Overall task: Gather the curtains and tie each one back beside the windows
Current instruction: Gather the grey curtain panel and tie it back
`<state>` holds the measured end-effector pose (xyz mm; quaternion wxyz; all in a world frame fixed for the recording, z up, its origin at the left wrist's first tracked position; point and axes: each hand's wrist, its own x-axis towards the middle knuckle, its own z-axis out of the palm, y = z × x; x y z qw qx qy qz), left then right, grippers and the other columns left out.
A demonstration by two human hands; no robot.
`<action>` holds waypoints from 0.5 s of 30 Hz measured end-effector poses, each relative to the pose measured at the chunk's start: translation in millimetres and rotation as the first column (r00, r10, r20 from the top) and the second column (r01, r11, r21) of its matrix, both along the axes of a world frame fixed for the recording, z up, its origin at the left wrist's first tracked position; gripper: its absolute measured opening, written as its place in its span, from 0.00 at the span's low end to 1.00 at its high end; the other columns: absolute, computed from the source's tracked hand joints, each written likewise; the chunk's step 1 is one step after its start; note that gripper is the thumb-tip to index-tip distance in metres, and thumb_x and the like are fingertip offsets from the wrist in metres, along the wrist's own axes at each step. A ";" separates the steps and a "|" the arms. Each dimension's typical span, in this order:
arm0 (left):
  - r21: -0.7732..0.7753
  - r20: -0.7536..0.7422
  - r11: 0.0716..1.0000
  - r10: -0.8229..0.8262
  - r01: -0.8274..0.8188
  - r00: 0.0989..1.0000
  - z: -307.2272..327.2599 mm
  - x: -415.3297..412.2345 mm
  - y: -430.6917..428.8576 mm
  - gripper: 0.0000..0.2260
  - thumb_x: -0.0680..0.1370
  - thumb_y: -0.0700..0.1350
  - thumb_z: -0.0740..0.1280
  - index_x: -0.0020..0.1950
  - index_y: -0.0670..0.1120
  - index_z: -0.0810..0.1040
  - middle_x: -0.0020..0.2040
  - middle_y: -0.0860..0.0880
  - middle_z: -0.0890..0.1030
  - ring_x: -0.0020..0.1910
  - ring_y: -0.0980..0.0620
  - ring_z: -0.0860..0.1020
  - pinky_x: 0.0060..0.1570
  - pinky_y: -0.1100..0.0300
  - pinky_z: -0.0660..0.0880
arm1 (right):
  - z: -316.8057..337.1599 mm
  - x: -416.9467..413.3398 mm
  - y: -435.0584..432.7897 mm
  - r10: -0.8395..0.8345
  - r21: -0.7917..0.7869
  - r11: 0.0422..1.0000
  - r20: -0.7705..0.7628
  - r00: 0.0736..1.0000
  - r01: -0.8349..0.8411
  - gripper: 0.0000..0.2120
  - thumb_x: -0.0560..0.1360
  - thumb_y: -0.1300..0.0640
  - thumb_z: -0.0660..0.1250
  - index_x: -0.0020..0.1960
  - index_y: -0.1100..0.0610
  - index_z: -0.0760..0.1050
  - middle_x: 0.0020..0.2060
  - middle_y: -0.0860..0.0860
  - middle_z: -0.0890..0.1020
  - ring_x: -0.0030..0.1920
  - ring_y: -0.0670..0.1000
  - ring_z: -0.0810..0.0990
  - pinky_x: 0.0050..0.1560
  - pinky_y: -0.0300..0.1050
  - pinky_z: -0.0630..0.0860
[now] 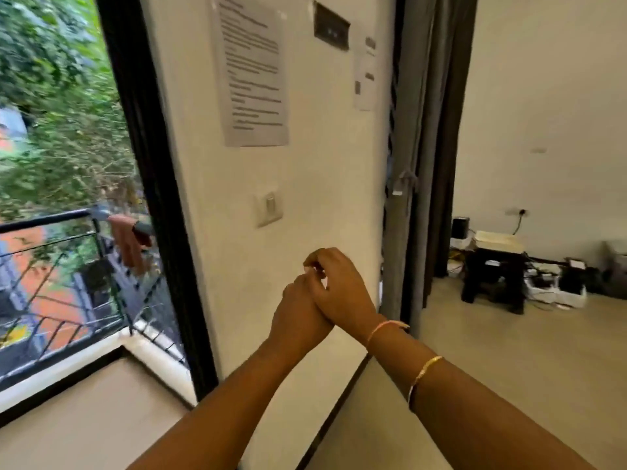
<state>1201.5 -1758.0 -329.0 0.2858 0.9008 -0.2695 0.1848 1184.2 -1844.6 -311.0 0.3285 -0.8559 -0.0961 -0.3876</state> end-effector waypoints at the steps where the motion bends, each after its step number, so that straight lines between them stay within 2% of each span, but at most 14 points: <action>1: -0.018 0.038 0.999 -0.037 0.038 0.999 4.1 15.3 -15.0 0.18 0.77 0.48 0.65 0.66 0.46 0.71 0.60 0.46 0.78 0.56 0.50 0.77 0.54 0.58 0.76 | 4.7 14.1 -18.3 -0.028 -0.003 1.000 0.013 1.000 0.028 0.06 0.77 0.59 0.62 0.51 0.60 0.76 0.47 0.54 0.78 0.48 0.51 0.75 0.51 0.45 0.73; 5: -0.104 0.097 0.986 -0.120 0.130 0.988 19.5 90.5 -85.3 0.16 0.77 0.46 0.65 0.64 0.44 0.73 0.59 0.45 0.78 0.57 0.49 0.76 0.57 0.57 0.74 | 17.3 73.3 -95.1 -0.128 -0.014 0.992 0.018 0.992 0.128 0.08 0.78 0.59 0.62 0.52 0.61 0.75 0.48 0.56 0.79 0.49 0.53 0.75 0.52 0.42 0.70; 9: -0.122 0.115 0.968 -0.206 0.220 0.972 40.8 160.4 -162.1 0.18 0.78 0.48 0.63 0.66 0.45 0.71 0.63 0.46 0.76 0.61 0.49 0.74 0.62 0.57 0.71 | 31.9 128.5 -173.1 -0.215 -0.087 0.973 -0.015 0.976 0.213 0.08 0.78 0.59 0.60 0.53 0.62 0.74 0.49 0.58 0.78 0.50 0.56 0.75 0.54 0.49 0.70; 15: -0.142 0.072 0.965 -0.211 0.219 0.975 46.1 241.0 -274.0 0.22 0.78 0.51 0.62 0.70 0.48 0.65 0.70 0.48 0.69 0.67 0.48 0.68 0.64 0.56 0.67 | 41.1 199.0 -286.3 -0.314 -0.060 0.949 -0.076 0.946 0.310 0.09 0.77 0.61 0.60 0.56 0.61 0.73 0.53 0.56 0.76 0.54 0.56 0.74 0.57 0.52 0.71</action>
